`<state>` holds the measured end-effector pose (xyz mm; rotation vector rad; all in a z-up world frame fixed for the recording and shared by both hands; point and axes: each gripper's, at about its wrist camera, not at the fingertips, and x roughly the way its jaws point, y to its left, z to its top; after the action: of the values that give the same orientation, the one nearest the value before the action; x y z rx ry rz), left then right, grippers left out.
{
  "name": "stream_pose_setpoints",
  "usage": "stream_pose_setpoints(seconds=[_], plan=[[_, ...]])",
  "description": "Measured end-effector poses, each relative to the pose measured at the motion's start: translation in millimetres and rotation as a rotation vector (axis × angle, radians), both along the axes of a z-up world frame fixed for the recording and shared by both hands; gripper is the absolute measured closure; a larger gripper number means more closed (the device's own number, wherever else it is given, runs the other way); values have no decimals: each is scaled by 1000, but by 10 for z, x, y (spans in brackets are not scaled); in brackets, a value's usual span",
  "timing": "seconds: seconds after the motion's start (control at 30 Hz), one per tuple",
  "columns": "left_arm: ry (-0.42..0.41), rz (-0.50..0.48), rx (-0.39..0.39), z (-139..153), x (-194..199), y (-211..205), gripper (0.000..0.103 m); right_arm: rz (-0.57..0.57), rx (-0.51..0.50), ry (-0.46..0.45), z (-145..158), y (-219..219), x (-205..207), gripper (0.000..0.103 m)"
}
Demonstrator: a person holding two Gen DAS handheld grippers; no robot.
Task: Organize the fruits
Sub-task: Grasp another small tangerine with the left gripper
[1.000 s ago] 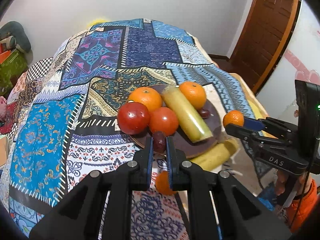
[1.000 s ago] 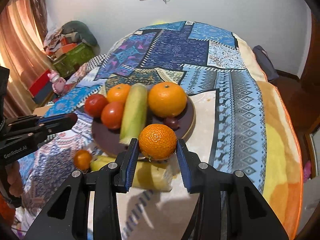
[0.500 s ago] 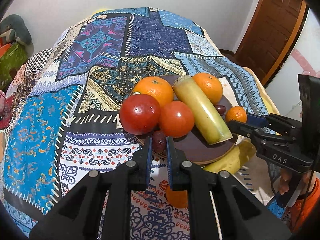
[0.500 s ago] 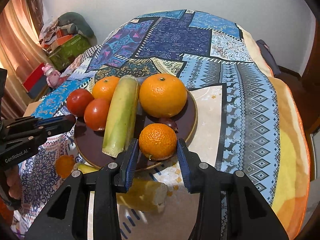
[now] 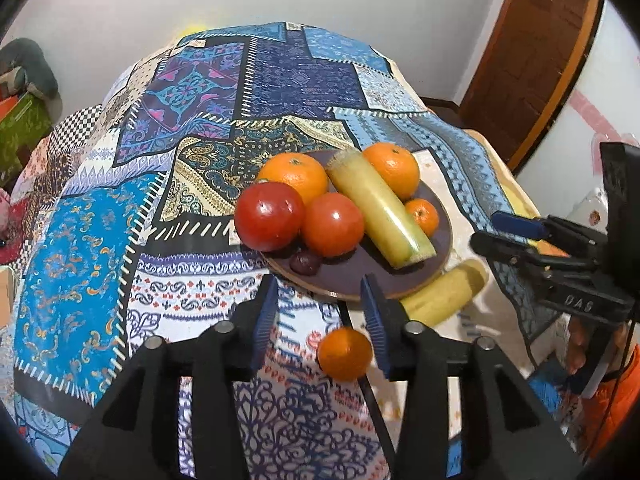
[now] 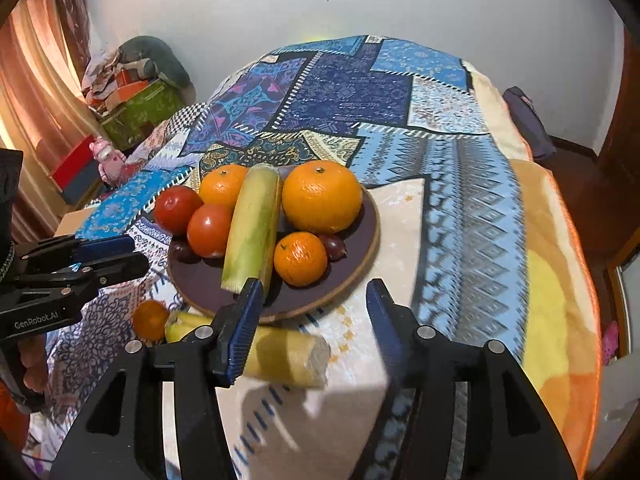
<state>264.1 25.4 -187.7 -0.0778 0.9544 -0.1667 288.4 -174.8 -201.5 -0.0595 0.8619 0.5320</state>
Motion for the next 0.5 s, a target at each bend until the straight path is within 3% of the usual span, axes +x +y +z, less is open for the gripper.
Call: stream_pose_setpoints(seconds=[0.3,0.5], plan=[[71,-44,100,-213,18,-121,52,-58,-45,48,-157,-346,-196,48],[87,-81,177,-313,121,-227,42,-45,-40,95,-277,-318,-247,48]])
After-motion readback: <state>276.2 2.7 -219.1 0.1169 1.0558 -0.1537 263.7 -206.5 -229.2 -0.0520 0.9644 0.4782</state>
